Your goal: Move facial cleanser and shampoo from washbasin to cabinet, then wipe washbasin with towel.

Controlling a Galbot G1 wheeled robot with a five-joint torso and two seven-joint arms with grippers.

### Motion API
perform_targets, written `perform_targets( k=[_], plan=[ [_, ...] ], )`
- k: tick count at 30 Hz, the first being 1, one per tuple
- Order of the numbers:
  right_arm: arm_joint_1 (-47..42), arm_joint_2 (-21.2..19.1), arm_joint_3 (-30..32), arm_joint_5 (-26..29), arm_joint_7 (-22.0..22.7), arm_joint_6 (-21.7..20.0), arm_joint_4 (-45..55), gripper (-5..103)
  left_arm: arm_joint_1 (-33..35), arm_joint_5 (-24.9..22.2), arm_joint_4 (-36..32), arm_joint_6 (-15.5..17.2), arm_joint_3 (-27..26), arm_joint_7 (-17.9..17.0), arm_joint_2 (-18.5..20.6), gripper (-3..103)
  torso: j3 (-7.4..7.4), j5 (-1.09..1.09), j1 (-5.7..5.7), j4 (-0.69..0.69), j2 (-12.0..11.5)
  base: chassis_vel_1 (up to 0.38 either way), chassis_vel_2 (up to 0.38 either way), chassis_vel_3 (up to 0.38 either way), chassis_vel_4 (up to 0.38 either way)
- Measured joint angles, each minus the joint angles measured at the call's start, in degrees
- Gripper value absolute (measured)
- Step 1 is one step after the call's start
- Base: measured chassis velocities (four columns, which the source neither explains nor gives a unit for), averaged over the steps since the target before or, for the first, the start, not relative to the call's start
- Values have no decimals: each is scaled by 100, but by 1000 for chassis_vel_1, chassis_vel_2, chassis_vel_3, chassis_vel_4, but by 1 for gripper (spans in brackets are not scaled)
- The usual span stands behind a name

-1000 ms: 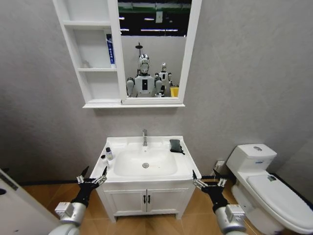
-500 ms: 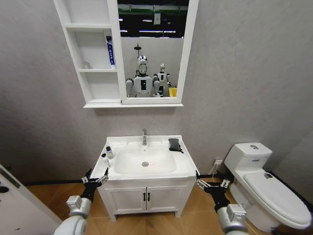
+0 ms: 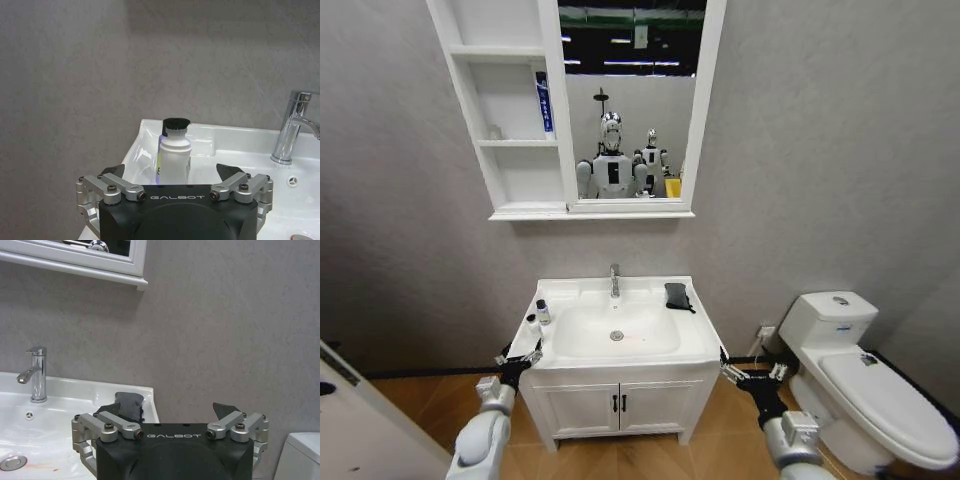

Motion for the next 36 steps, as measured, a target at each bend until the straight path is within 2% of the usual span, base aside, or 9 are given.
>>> perform_targets(
  k=[9,19,23,26,28,29,32,33,36],
  plan=[
    [84,-40,24,22,191,6,-130,100,-454,-33,492,38,290,-45,-124,100,0,0,-1,2,0,0,0,0,0],
    [98,-61,59,39,311,34,-185,100,-600,19,661,31,282,-114,-198,101,0,0,-1,2,0,0,0,0,0],
    [106,-23,28,-42,383,78,-232,100,-553,80,662,26,242,-120,-192,86,-1,0,-1,3,0,0,0,0,0],
    [101,-11,18,-82,387,117,-249,100,-535,94,659,17,235,-120,-191,80,-1,0,-1,3,0,0,0,0,0],
    [69,6,5,-110,388,150,-259,100,-502,114,620,-26,220,-97,-204,70,-1,0,-1,3,0,0,0,0,0],
    [69,6,5,-110,388,150,-259,100,-502,114,620,-26,220,-97,-204,70,-1,0,-1,3,0,0,0,0,0],
    [63,9,-5,-133,388,174,-262,100,-490,147,568,-57,221,-79,-278,53,-1,0,-1,2,0,0,0,0,0],
    [63,9,-5,-133,388,174,-262,100,-490,147,568,-57,221,-79,-278,53,-1,0,-1,2,0,0,0,0,0],
    [64,3,-13,-135,387,174,-257,100,-463,152,511,-59,225,-70,-304,42,-1,-1,-1,2,0,0,0,0,0]
  ],
)
